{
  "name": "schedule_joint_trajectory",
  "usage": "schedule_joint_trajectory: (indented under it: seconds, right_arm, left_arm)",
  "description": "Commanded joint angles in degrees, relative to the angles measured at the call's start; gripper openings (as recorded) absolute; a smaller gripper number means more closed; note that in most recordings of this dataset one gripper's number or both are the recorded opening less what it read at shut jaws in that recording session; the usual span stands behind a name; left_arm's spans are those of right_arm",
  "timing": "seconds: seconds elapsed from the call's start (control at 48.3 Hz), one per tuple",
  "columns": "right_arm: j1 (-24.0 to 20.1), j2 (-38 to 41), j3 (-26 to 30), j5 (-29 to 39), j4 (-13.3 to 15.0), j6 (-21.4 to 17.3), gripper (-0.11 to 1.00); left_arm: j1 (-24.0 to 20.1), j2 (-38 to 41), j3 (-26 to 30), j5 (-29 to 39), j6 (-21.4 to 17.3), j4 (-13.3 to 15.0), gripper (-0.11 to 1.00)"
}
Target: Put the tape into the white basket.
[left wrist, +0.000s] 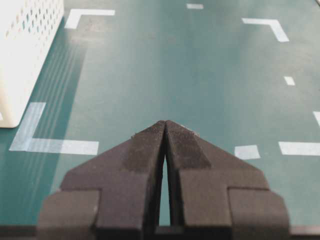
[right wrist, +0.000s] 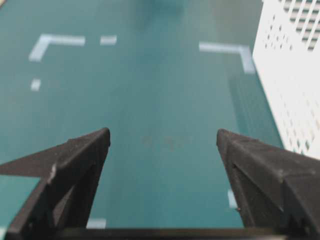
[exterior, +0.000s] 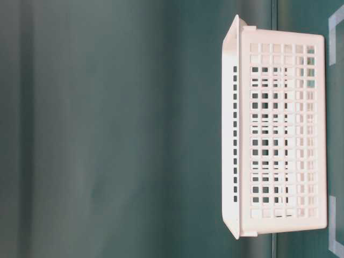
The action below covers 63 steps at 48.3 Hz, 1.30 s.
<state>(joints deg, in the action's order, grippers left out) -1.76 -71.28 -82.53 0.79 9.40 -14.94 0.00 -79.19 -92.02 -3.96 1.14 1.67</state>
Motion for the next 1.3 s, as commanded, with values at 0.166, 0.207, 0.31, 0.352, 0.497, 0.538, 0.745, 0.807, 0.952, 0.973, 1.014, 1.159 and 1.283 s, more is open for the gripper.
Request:
schedule_joint_trajectory:
  seconds: [0.166,0.207,0.31,0.352,0.497,0.538,0.745,0.807,0.952,0.973,1.014,1.159,1.283]
  right_arm:
    - [0.0,1.1,-3.5,-0.9,0.1,-1.1,0.93]
    - [0.0,1.2,-3.9,-1.3,0.0,-1.8,0.93]
    - [-0.1,1.5,-4.7,-1.9,0.0,-4.2,0.93]
    - [0.0,1.7,-5.1,-1.9,0.1,-5.2,0.93]
    - [0.0,2.5,-6.2,-1.9,0.1,-8.3,0.93]
    - [0.0,2.6,-6.3,-1.8,0.1,-9.1,0.93]
    - [0.1,2.7,-6.4,-1.1,0.1,-10.4,0.93]
    - [0.4,2.6,-6.0,-0.6,0.1,-10.3,0.93]
    - [0.4,2.5,-6.2,0.0,0.2,-10.2,0.93]
    - [0.4,2.5,-6.2,-0.2,0.2,-10.1,0.93]
    - [0.4,2.3,-6.5,-0.5,0.4,-10.1,0.93]
    - [0.4,2.1,-7.3,-1.9,1.0,-10.2,0.93]
    - [0.4,2.1,-8.3,-4.5,2.4,-10.2,0.93]
  left_arm:
    - [-0.3,0.4,0.8,-0.2,-0.2,0.0,-0.11]
    - [-0.3,0.4,0.8,-0.2,-0.2,0.0,-0.11]
    - [-0.4,0.4,0.8,-0.2,-0.2,-0.1,-0.11]
    - [-0.4,0.4,0.8,-0.2,-0.2,-0.1,-0.11]
    - [-1.5,0.4,1.0,0.5,-0.2,-0.1,-0.11]
    - [-1.8,0.4,1.1,0.9,-0.1,-0.1,-0.11]
    - [-2.6,0.4,1.4,2.1,0.1,-0.1,-0.11]
    - [-2.5,0.4,1.4,2.4,0.1,-0.1,-0.11]
    - [-2.5,0.4,1.5,2.7,0.1,-0.1,-0.11]
    - [-2.5,0.3,1.4,2.7,0.1,-0.1,-0.11]
    - [-2.5,0.1,1.4,2.7,0.1,-0.2,-0.11]
    - [-2.5,-0.6,1.3,3.1,0.1,-0.1,-0.11]
    - [-2.5,-1.2,1.3,3.4,-0.1,-0.1,-0.11]
